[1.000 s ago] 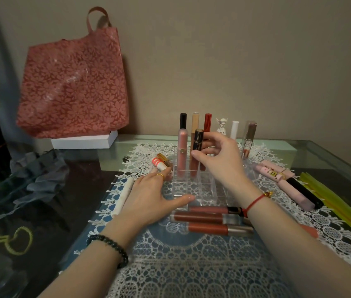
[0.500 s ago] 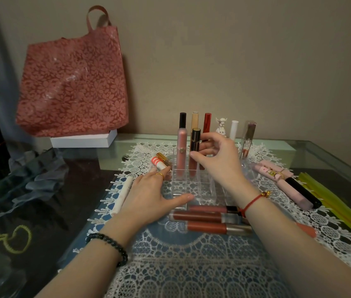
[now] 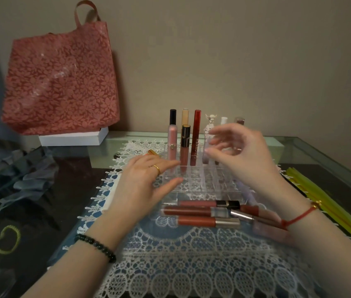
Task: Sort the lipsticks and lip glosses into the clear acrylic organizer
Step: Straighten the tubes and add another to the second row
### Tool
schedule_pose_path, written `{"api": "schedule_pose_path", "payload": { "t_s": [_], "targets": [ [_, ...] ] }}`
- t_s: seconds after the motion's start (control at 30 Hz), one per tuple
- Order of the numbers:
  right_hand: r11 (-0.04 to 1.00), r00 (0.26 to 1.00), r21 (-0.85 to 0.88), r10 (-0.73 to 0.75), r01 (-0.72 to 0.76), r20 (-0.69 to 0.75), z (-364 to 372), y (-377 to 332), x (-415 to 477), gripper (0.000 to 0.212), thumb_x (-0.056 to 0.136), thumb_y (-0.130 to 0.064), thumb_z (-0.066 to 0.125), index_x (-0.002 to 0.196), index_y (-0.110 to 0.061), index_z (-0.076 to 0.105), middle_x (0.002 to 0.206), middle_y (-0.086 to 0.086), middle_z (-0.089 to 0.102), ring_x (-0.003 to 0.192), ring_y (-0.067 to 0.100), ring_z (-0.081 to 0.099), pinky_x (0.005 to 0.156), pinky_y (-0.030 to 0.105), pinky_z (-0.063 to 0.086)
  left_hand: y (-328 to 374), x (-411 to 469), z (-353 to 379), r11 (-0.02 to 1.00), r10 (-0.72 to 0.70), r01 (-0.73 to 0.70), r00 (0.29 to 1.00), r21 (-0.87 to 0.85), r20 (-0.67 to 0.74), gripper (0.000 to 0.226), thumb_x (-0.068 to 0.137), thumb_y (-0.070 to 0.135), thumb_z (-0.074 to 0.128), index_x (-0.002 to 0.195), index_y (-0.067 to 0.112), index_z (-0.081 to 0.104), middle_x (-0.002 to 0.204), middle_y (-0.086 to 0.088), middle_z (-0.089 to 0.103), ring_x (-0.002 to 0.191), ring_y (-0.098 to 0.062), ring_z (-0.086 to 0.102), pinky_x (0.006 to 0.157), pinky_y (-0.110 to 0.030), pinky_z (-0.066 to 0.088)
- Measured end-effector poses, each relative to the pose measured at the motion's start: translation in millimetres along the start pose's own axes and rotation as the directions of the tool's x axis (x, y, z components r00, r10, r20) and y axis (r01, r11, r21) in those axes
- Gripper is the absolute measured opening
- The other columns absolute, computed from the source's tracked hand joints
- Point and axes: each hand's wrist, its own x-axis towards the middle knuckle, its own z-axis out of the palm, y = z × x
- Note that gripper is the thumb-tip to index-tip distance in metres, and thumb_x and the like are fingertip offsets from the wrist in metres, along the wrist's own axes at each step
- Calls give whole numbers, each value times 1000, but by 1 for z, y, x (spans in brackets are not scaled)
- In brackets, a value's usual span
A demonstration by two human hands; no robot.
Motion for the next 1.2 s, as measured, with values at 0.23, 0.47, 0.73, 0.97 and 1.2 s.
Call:
{"api": "schedule_pose_path", "payload": {
  "t_s": [0.23,0.47,0.73,0.97,1.2],
  "targets": [
    [988,981,-153,16,14,194,-25,20,-37,28,71,-7,71,85,-30,64,75,-10,66,71,-1,61,68,15,52,7,-4,1,986,137,-114,969,-122,204,25,77,38,56,87,21,71,82,8,71,74,-8,65,84,-47,48],
    [881,920,-462,90,105,382,-27,31,-52,25,77,-21,66,89,-42,56,80,-24,59,81,-13,53,67,2,42,11,-7,1,996,81,-65,920,-55,384,19,80,35,60,97,29,68,92,13,70,85,-4,64,102,-35,27],
    [834,896,-528,104,158,432,-25,32,-52,22,82,-25,62,101,-36,58,93,-21,59,84,-8,50,69,9,38,18,-8,-2,988,149,-154,894,-24,422,20,85,34,53,100,30,66,86,10,70,80,-5,64,87,-36,44],
    [834,890,-524,98,171,446,-23,31,-54,25,79,-26,64,99,-39,57,84,-25,54,81,-12,48,63,8,36,25,-6,-4,975,209,-220,894,-19,396,13,82,30,60,92,28,68,76,13,70,69,-2,65,77,-35,50],
    [844,882,-512,110,160,458,-20,31,-56,29,80,-29,63,103,-42,53,90,-24,54,82,-10,51,65,10,41,26,-5,-3,980,198,-171,880,-101,432,21,87,30,52,95,21,68,84,8,70,75,-7,64,70,-29,54]
  ]
}}
